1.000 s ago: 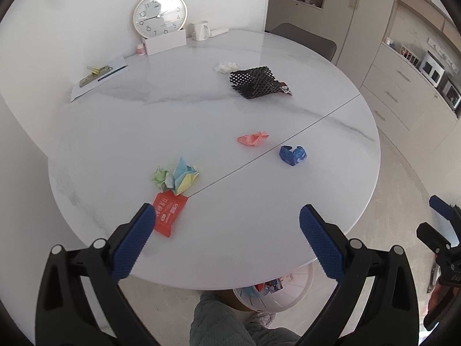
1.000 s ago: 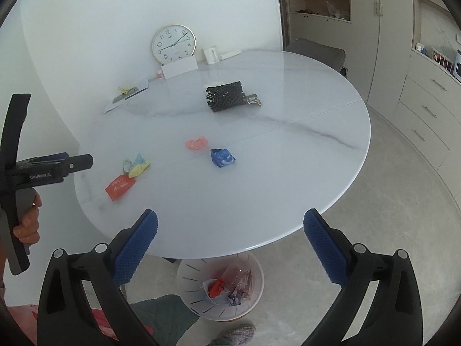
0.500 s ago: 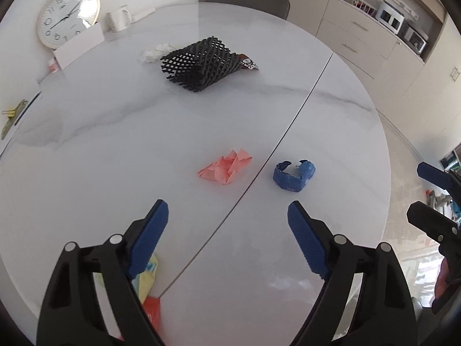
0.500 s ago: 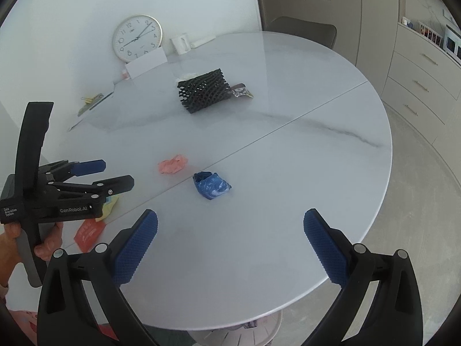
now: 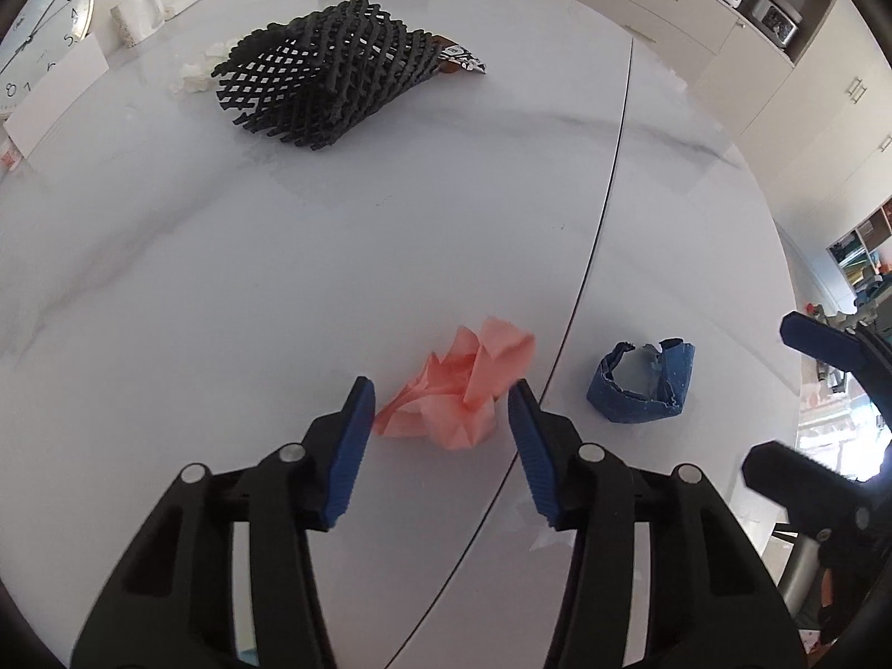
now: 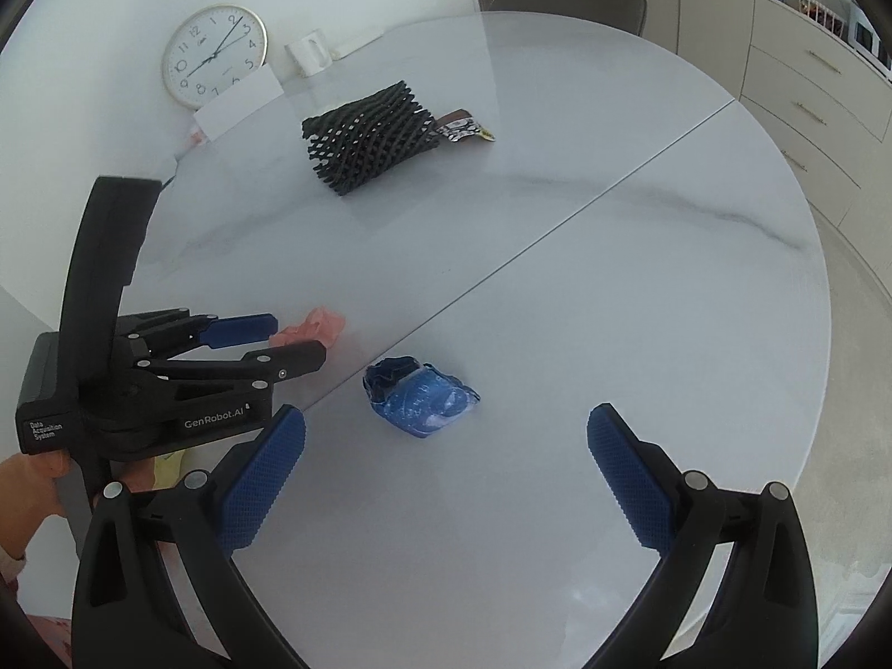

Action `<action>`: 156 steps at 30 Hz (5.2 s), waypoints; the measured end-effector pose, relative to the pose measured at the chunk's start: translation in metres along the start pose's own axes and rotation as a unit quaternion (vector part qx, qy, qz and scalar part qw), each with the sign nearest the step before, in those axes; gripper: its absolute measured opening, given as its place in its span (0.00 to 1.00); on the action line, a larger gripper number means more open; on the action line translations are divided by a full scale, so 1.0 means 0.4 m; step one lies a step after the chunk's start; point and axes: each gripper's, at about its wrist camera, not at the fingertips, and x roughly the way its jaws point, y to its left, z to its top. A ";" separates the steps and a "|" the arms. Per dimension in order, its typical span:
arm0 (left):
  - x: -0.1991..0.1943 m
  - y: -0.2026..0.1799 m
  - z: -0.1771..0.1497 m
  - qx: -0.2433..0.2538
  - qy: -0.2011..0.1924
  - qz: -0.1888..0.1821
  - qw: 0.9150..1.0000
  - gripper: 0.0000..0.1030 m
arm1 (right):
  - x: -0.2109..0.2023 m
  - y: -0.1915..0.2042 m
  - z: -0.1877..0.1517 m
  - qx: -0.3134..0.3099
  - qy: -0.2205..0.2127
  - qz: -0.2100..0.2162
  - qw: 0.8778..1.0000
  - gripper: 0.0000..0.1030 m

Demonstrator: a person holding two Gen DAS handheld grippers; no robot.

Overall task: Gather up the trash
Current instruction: 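Grasp the pink tissue with the left tool while the right tool grasps the blue crumpled item, then carry the pink tissue and blue item to the wastebasket and release both, then grasp the black mesh net with the left tool while the right tool grasps the snack wrapper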

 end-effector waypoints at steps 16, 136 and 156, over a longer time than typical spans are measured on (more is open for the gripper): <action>-0.002 0.063 0.011 -0.003 0.008 -0.052 0.999 0.22 | 0.092 0.016 0.032 -0.012 0.016 0.012 1.000 0.86; -0.462 -0.058 -0.144 -0.143 -0.121 0.067 0.980 0.92 | -0.449 -0.087 -0.111 -0.032 -0.075 0.041 0.996 0.98; -0.197 0.048 0.278 0.042 -0.112 0.082 0.989 0.92 | -0.247 -0.100 0.126 0.004 -0.054 0.009 0.998 0.98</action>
